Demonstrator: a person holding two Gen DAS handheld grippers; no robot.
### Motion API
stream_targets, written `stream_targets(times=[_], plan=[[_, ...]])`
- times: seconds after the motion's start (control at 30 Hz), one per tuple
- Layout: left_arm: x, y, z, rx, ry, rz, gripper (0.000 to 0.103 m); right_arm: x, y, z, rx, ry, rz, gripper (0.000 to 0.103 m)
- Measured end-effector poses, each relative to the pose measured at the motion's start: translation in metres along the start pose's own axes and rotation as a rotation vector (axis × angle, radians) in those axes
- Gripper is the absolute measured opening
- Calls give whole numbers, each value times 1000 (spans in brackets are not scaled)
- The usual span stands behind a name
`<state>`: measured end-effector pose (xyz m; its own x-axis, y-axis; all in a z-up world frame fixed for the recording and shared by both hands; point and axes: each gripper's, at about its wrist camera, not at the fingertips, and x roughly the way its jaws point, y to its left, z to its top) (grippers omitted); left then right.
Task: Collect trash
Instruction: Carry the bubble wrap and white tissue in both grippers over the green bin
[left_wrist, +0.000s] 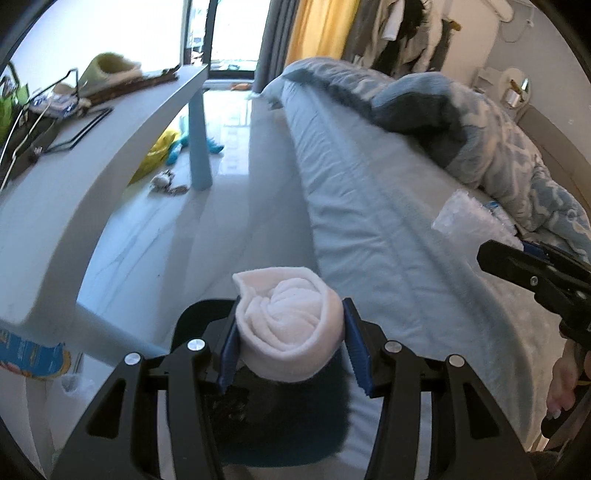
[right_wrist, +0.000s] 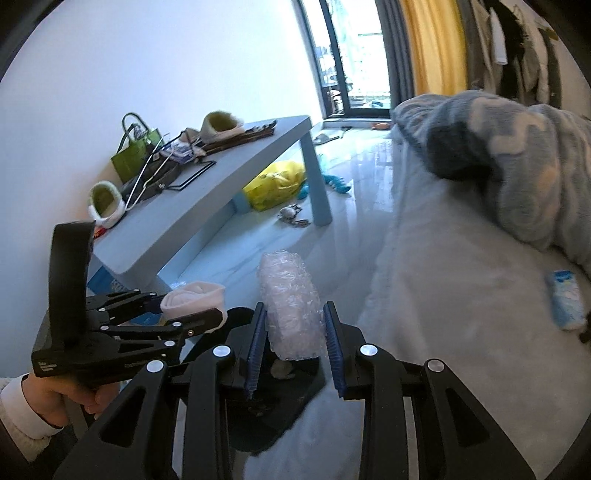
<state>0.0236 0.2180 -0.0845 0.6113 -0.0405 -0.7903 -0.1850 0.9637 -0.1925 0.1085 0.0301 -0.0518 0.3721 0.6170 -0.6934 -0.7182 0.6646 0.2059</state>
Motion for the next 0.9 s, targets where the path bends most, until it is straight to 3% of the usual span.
stream_targets(times=[0.37, 0.5, 0.9], plan=[[29, 41, -33, -28, 197, 26, 57, 40, 37, 2, -36, 41, 43, 31], [37, 54, -45, -29, 245, 42, 67, 53, 44, 2, -37, 58, 48, 31], [7, 70, -33, -64, 130, 22, 69, 99, 56, -14, -45, 187, 25, 31]])
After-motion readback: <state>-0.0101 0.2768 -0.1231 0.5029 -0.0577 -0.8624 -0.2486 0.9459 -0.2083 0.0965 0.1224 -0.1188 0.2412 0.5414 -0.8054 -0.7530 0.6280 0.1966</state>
